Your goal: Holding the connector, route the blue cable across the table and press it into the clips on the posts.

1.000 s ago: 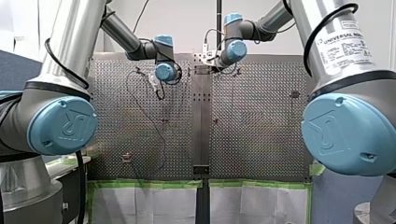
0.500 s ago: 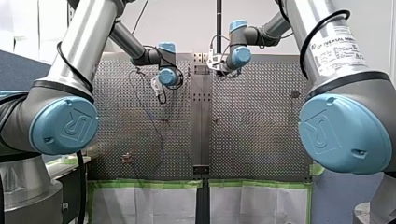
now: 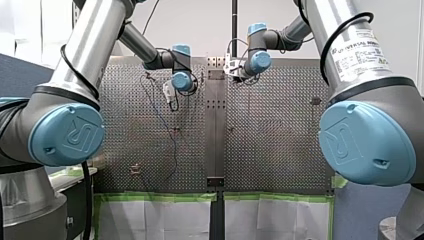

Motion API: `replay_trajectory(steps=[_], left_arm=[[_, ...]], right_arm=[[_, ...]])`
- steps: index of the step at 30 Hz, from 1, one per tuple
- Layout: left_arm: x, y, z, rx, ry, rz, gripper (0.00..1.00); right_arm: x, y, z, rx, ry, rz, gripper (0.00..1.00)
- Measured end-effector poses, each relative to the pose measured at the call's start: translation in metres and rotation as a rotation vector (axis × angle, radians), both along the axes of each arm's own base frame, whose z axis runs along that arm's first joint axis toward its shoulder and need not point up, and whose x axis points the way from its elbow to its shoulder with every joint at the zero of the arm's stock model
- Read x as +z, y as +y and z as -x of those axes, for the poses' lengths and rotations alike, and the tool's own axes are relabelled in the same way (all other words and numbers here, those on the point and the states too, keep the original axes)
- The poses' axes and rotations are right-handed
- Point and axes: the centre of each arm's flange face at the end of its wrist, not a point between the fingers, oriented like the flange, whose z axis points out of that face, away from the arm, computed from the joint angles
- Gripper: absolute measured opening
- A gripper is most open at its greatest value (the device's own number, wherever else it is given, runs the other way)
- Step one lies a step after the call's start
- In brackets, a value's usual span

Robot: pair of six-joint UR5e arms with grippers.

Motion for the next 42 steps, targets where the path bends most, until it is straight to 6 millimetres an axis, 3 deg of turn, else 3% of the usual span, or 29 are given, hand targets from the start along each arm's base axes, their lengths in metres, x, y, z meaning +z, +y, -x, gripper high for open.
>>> replay_trajectory(steps=[10, 17, 30, 42], left_arm=[[-0.006, -0.004, 0.017, 0.004, 0.072, -0.040, 1.00], [0.001, -0.019, 0.051, -0.020, 0.072, -0.032, 1.00], [0.018, -0.018, 0.102, -0.035, 0.037, 0.001, 1.00], [0.024, -0.019, 0.162, -0.032, 0.041, -0.048, 1.00]], right_arm=[[-0.002, 0.000, 0.000, -0.001, 0.004, -0.007, 0.00], [-0.011, 0.001, 0.002, -0.005, 0.015, -0.025, 0.00], [-0.050, 0.001, 0.020, -0.038, 0.058, -0.093, 0.00], [-0.061, -0.009, 0.038, -0.075, 0.073, -0.111, 0.00]])
